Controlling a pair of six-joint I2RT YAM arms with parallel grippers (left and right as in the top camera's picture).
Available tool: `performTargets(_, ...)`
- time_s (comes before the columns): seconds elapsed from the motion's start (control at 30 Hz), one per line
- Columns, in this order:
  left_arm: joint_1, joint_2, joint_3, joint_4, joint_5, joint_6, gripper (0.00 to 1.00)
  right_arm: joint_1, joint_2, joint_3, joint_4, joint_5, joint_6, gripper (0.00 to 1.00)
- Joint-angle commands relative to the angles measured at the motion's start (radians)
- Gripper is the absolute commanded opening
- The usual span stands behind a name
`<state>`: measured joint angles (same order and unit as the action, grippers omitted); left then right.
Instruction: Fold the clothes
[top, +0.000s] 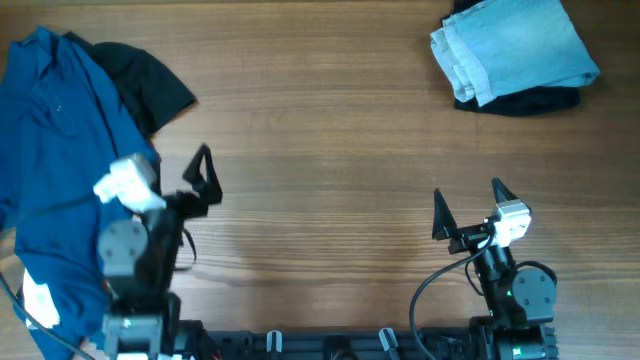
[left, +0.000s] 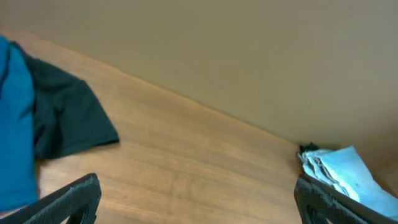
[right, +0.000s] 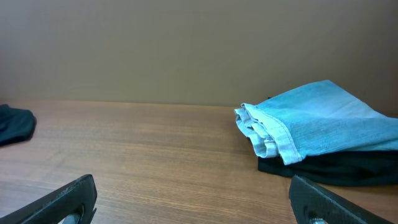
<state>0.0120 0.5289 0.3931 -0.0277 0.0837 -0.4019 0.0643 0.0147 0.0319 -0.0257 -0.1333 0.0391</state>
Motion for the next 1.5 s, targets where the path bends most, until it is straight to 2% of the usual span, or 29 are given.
performTargets(0.0,-0.004,-0.203,-0.186,0.014,-0.029,-0.055,1.0,0.005,-0.01,-0.012,0.004,0.007,-0.01,1.0)
performTargets(0.17,-0.004,-0.376,-0.26,-0.06,-0.053,-0.048,1.0,0.005,-0.01,-0.012,0.004,0.007,-0.011,1.0)
performTargets(0.5,-0.003,-0.523,-0.335,-0.053,-0.074,-0.051,1.0,0.005,-0.01,-0.012,0.004,0.007,-0.011,1.0)
performTargets(0.73,-0.008,-0.526,-0.388,-0.041,-0.059,-0.052,1.0,0.005,-0.01,-0.012,0.004,0.007,-0.011,1.0)
performTargets(1.47,-0.008,-0.526,-0.387,-0.048,-0.059,-0.051,1.0,0.005,-0.01,-0.012,0.004,0.007,-0.011,1.0)
